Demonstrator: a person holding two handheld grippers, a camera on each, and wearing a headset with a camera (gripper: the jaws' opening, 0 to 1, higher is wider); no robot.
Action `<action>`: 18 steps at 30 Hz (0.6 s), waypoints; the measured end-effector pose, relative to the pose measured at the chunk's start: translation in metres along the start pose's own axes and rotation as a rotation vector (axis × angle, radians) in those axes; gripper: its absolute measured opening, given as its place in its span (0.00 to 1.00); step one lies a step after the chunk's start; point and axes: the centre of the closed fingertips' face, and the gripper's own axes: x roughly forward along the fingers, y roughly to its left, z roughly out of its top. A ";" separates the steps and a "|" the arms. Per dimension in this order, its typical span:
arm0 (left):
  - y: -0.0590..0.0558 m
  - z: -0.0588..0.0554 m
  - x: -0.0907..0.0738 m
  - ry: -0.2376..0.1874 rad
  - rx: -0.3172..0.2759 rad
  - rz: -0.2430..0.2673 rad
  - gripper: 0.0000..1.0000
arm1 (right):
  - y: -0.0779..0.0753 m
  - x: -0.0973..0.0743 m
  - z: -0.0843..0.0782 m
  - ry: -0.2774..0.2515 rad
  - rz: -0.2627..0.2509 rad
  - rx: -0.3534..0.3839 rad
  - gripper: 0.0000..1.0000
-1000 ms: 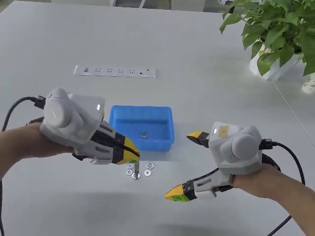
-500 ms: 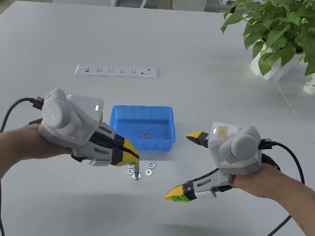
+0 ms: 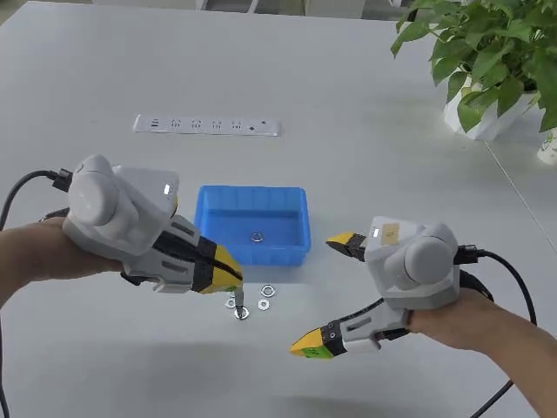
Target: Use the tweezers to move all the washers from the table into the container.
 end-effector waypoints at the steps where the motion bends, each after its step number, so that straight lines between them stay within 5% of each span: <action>1: 0.000 0.000 0.000 0.000 -0.002 -0.002 0.05 | 0.000 0.000 0.000 0.000 0.000 0.000 0.98; 18: -0.002 -0.002 0.002 0.009 0.007 -0.010 0.05 | 0.005 0.003 0.000 0.000 0.024 -0.008 0.93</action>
